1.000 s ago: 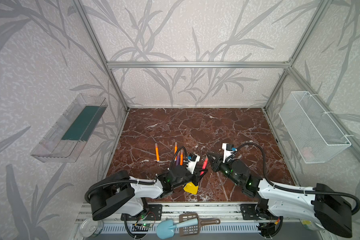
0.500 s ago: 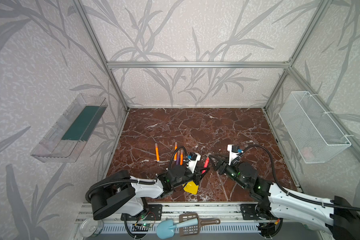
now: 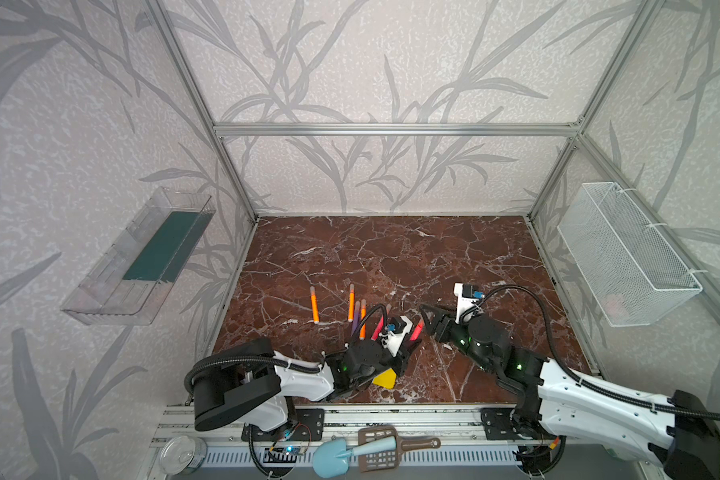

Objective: Insert the pens into the pen caps
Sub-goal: 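Press the pink cap down onto the marker with the right gripper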

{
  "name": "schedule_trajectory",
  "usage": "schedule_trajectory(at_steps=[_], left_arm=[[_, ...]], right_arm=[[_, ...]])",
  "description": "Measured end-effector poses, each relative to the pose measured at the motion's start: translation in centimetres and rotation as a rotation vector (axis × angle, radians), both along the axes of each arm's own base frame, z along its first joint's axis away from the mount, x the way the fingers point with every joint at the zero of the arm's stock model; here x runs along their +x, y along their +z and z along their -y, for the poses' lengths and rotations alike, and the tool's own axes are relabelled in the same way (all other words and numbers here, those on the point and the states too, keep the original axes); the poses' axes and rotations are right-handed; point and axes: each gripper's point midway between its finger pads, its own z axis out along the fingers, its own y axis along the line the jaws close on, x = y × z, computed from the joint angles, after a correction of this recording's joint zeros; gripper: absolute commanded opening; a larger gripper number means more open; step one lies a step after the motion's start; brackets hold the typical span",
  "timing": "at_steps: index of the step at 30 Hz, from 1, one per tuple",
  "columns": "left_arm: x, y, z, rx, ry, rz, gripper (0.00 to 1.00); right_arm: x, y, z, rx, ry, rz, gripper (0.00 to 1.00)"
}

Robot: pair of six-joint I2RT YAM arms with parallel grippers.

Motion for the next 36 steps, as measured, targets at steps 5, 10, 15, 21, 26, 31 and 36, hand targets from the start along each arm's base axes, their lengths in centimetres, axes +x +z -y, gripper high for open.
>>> schedule_trajectory(at_steps=[5,10,15,21,26,31,36], left_arm=[[0.2,0.1,0.1,0.031,0.027,0.039,0.0],[0.5,-0.1,0.1,0.052,0.05,0.057,0.0],[0.7,-0.1,0.0,0.059,0.059,0.066,0.0],[0.5,-0.1,0.1,0.062,0.056,0.069,0.0],[0.9,-0.3,-0.2,0.069,0.082,0.07,0.0],[1.6,-0.6,-0.9,0.09,0.134,0.074,0.0],[2.1,-0.9,-1.6,0.122,0.157,0.061,0.0]], right_arm=[[0.3,-0.7,-0.8,-0.031,0.012,-0.034,0.46],[0.4,0.2,-1.2,-0.017,0.017,-0.026,0.47],[0.4,0.1,-1.2,-0.018,0.02,-0.028,0.46],[0.5,-0.1,-1.9,-0.036,0.037,-0.041,0.19],[0.7,-0.7,-2.6,-0.053,0.049,-0.061,0.0],[0.8,-1.1,-3.3,-0.053,0.05,-0.059,0.0],[0.8,-1.2,-4.1,-0.056,0.03,-0.032,0.0]])
